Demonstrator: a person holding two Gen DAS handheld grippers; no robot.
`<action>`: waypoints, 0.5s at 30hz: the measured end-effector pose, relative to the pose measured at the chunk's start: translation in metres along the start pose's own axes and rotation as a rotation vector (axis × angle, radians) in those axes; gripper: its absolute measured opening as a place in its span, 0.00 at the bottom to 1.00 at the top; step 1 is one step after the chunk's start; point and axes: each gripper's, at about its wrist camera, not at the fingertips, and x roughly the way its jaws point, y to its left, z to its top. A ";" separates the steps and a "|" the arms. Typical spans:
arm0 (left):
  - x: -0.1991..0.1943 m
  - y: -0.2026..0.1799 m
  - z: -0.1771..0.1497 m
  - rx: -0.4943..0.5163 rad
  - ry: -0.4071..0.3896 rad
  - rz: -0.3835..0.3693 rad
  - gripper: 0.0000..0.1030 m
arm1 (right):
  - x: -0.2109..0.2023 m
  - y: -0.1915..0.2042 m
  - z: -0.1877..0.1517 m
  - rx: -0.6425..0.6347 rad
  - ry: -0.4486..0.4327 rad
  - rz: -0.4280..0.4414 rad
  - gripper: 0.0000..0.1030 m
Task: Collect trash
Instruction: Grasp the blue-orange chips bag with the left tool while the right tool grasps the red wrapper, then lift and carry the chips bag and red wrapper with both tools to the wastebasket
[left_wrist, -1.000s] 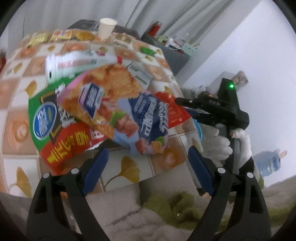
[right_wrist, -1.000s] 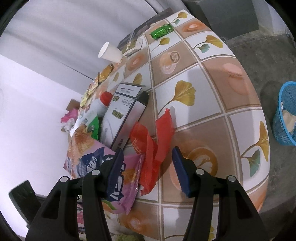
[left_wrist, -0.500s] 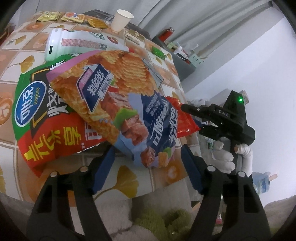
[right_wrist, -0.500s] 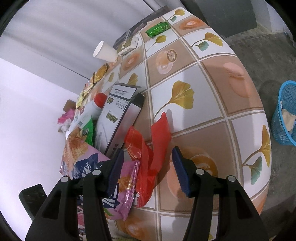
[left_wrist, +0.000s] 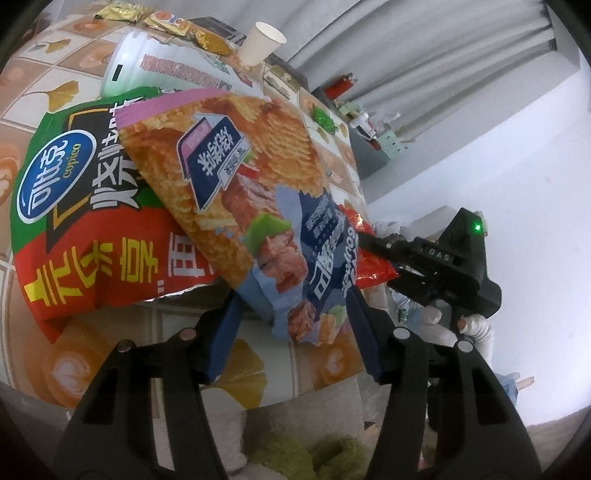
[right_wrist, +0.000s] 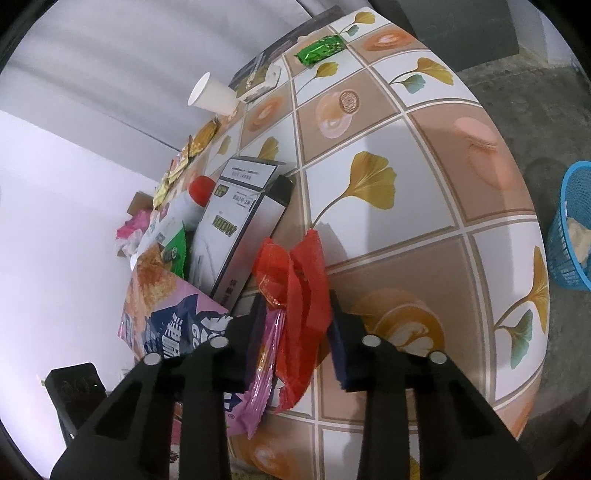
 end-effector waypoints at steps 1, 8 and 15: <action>-0.001 -0.001 0.000 0.001 -0.005 -0.004 0.52 | 0.000 0.000 0.000 0.000 0.000 0.001 0.22; 0.000 -0.001 -0.002 -0.010 -0.029 -0.023 0.48 | 0.001 0.002 -0.002 -0.004 0.004 -0.002 0.14; 0.003 -0.006 -0.004 -0.015 -0.036 -0.035 0.26 | -0.001 0.009 -0.003 -0.043 -0.002 -0.022 0.13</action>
